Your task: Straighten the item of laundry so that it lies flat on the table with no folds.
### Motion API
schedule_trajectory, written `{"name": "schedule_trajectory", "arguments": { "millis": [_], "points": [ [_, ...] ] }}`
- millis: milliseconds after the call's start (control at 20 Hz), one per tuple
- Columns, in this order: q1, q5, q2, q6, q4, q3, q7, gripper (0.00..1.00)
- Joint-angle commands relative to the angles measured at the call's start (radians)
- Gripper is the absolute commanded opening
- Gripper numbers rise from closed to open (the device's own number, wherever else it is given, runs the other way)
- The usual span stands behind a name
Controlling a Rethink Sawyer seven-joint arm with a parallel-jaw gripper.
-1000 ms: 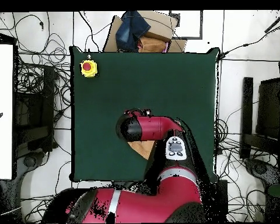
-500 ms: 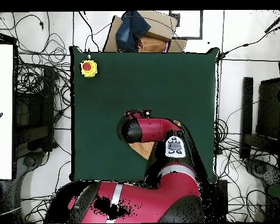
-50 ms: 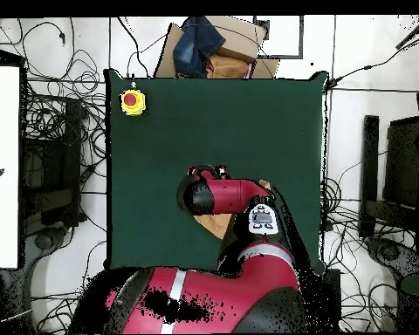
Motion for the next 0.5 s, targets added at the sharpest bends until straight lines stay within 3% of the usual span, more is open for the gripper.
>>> {"name": "schedule_trajectory", "arguments": {
  "millis": [50, 500],
  "points": [
    [0.018, 0.001, 0.044, -0.064, 0.043, -0.013, 0.179, 1.0],
    [0.013, 0.008, 0.098, -0.123, 0.026, -0.012, 0.183, 1.0]
  ]
}}
